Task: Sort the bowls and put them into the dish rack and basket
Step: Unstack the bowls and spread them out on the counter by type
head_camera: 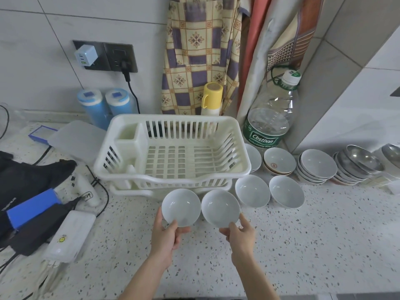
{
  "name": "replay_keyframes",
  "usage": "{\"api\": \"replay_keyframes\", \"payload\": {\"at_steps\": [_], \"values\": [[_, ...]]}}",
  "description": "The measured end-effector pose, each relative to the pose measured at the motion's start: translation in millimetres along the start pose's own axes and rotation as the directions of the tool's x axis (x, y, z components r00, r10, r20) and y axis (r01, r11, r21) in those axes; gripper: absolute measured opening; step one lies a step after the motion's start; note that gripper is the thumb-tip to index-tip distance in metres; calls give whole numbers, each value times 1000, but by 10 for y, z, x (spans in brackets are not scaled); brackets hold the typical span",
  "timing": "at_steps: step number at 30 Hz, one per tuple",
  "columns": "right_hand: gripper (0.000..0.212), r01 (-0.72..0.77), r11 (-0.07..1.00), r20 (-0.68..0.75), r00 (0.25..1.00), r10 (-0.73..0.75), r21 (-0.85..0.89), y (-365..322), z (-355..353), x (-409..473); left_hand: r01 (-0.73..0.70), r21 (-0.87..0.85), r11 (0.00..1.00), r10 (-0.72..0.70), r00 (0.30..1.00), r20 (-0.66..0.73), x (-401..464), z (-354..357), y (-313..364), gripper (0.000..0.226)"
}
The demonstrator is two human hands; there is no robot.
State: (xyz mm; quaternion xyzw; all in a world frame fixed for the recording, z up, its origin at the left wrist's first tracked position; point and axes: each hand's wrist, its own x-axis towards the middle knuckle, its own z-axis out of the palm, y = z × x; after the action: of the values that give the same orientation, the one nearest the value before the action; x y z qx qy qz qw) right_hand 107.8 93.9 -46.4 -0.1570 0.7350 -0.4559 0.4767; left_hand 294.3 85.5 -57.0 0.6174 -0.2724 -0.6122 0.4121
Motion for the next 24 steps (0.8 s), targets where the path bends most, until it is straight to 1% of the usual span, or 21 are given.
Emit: {"api": "replay_keyframes", "payload": {"at_steps": [9,13,19,24], "values": [[59,27,1000,-14,1000,-27,-13,28,12,-17,29,14,999,-30,999,34,54,-54,-1,59],[58,8,999,-1,1000,-8,-33,16,-3,3,23,10,1000,-24,999,38,55,-66,-6,58],[56,19,998,8,1000,-19,-53,37,0,7,9,6,1000,-9,999,46,63,-67,-5,58],[49,20,998,11,1000,-19,-58,50,-15,18,4,-5,1000,-4,999,42,46,-62,-5,57]]}}
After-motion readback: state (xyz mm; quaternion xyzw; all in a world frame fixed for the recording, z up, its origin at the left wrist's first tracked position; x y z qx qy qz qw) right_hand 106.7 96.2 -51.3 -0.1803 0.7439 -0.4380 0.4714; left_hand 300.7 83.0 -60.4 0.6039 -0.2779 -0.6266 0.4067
